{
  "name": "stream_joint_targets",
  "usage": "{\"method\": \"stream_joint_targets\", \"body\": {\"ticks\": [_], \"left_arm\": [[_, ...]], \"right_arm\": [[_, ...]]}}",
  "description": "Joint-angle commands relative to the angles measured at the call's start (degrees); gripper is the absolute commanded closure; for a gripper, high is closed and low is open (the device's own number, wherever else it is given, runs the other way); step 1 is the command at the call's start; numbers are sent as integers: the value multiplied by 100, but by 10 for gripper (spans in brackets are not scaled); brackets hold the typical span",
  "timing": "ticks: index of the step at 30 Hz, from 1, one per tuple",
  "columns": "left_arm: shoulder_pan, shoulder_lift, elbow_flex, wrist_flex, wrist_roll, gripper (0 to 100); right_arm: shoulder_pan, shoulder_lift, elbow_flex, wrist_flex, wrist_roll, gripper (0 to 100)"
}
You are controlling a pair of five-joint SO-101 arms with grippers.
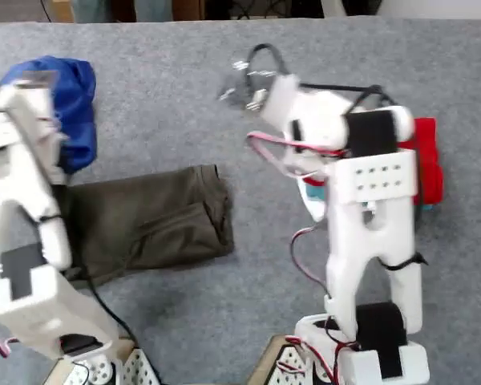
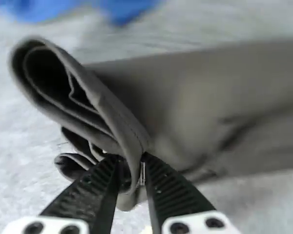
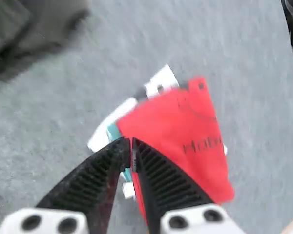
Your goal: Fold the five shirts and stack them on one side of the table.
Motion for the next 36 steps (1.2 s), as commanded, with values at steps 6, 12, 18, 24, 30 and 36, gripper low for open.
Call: {"method": "stream_joint_targets", "body": {"ticks": [6, 12, 18, 24, 30, 36], "left_arm": [[2712, -870, 1402, -475, 862, 967], [3653, -545, 1068, -1152, 1899, 967], [4259, 114, 426, -1178, 2295, 967], [4347, 835, -66, -1134, 2549, 967], [4338, 1073, -207, -1011, 2620, 912], [3855, 659, -497, -659, 2708, 720]], "right_arm": [[1204, -207, -567, -79, -18, 984], [1196, -198, -523, -79, -18, 984], [1196, -180, -523, -123, -18, 984], [1196, -180, -514, -123, -18, 984], [1196, -180, -514, -114, -18, 984], [1029, -180, -514, -123, -18, 981]]}}
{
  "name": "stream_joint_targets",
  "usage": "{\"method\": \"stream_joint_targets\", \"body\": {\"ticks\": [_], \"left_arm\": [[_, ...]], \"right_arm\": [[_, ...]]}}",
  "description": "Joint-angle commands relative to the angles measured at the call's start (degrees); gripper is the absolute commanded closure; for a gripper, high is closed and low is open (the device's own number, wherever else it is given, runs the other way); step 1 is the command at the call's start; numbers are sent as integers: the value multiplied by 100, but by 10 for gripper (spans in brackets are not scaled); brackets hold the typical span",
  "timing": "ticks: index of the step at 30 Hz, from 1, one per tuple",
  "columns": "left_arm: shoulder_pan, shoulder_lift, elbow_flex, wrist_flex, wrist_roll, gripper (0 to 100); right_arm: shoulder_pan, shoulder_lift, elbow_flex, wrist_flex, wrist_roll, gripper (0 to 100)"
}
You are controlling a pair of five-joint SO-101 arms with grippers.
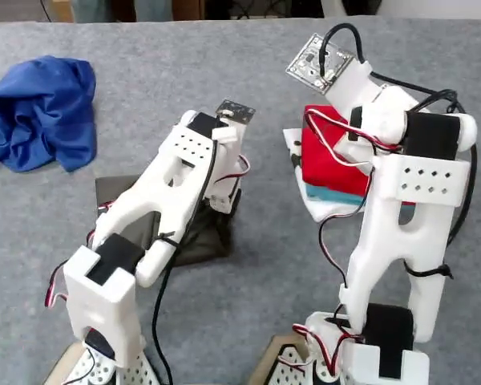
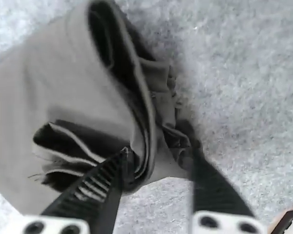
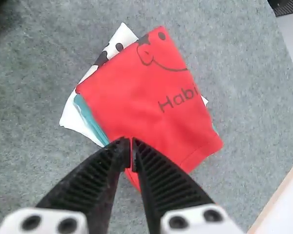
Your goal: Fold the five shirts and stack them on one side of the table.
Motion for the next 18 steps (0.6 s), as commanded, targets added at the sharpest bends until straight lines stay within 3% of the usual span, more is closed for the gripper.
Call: {"method": "stream_joint_targets", "body": {"ticks": [1, 4, 7, 13, 18], "left_arm": [[-514, -659, -752, 396, -18, 731], [-1253, -1134, -1376, 703, -273, 816], [-2281, -1389, -1587, 756, -343, 970], [-4734, -1459, -796, 870, -774, 969], [-6290, -1459, 31, 862, -1635, 971]], "right_arm": [[-202, -171, -180, -123, -44, 981], [-879, -92, 180, -62, -492, 981], [-1881, 163, 646, -105, -1292, 981], [-3868, 1358, 866, -703, -3112, 980], [-4747, 2659, 171, -1451, -3965, 982]]}}
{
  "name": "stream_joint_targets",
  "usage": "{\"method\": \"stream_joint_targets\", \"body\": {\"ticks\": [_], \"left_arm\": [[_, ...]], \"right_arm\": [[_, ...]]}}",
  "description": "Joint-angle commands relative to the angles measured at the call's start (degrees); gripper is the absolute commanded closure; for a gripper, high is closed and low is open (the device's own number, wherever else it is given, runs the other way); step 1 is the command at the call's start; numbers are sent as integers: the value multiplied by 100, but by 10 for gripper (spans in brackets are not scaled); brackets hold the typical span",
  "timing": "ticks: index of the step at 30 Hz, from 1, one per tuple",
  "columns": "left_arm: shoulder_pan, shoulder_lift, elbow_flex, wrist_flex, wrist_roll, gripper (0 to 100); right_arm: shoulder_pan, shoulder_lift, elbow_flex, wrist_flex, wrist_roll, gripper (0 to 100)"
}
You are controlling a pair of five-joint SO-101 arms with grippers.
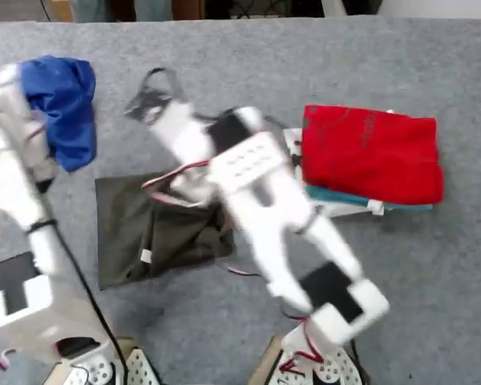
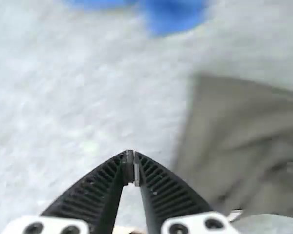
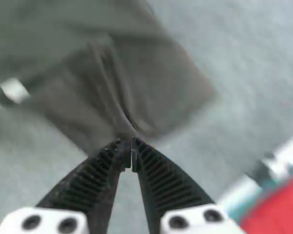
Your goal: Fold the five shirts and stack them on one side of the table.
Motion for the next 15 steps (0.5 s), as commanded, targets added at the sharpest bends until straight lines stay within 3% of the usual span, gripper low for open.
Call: {"method": "stream_joint_targets", "body": {"ticks": [1, 6, 11, 15], "left_arm": [[-1077, -299, 409, -26, -563, 971], [-2273, -299, 1367, -826, -1222, 971], [-2993, -299, 1912, -1240, -1547, 971], [-3354, -299, 2132, -1389, -1749, 971]], "right_arm": [[-527, 787, -760, -422, -413, 983], [-941, 2264, -2053, -440, -404, 983], [-985, 3679, -3433, -387, -431, 983], [-976, 4470, -4462, 360, -422, 983]]}}
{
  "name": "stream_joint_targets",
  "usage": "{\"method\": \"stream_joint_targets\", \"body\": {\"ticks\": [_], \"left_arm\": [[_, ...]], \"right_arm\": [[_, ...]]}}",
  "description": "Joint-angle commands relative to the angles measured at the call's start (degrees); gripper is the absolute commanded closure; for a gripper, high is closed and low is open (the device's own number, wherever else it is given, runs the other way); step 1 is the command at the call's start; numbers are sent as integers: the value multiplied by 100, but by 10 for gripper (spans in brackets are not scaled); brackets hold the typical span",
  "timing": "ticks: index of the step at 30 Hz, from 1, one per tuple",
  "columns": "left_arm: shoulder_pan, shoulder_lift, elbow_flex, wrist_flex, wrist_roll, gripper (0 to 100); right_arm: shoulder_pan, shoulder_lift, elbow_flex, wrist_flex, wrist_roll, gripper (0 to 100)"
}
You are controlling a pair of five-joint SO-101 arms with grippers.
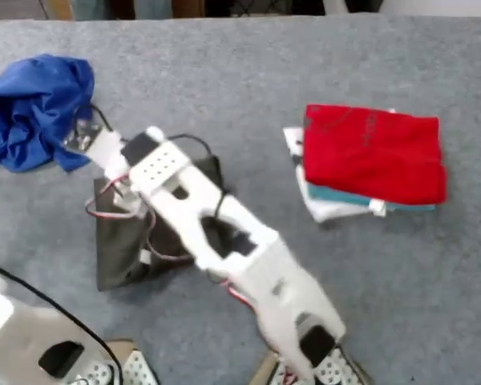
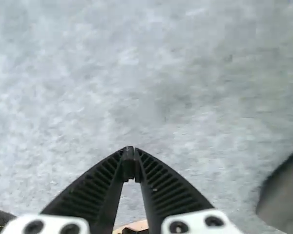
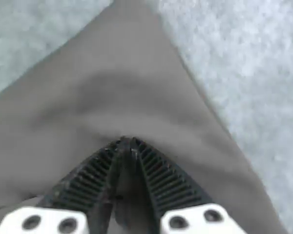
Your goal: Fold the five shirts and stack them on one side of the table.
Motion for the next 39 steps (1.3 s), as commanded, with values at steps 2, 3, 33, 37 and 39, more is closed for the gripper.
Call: {"method": "stream_joint_targets", "body": {"ticks": [2, 3, 33, 37, 39], "left_arm": [[-251, -299, 84, -105, -246, 971], [-251, -299, 92, -105, -273, 971], [31, -237, 92, -105, -308, 971], [31, -237, 92, -105, -308, 971], [40, -237, 92, -105, -308, 971]], "right_arm": [[-35, 611, -1385, 870, -26, 983], [9, 760, -1631, 1055, -26, 983], [492, -1912, 2264, 1741, -62, 983], [580, -2853, 4092, 1705, -26, 983], [756, -3257, 4743, 1705, -18, 983]]}}
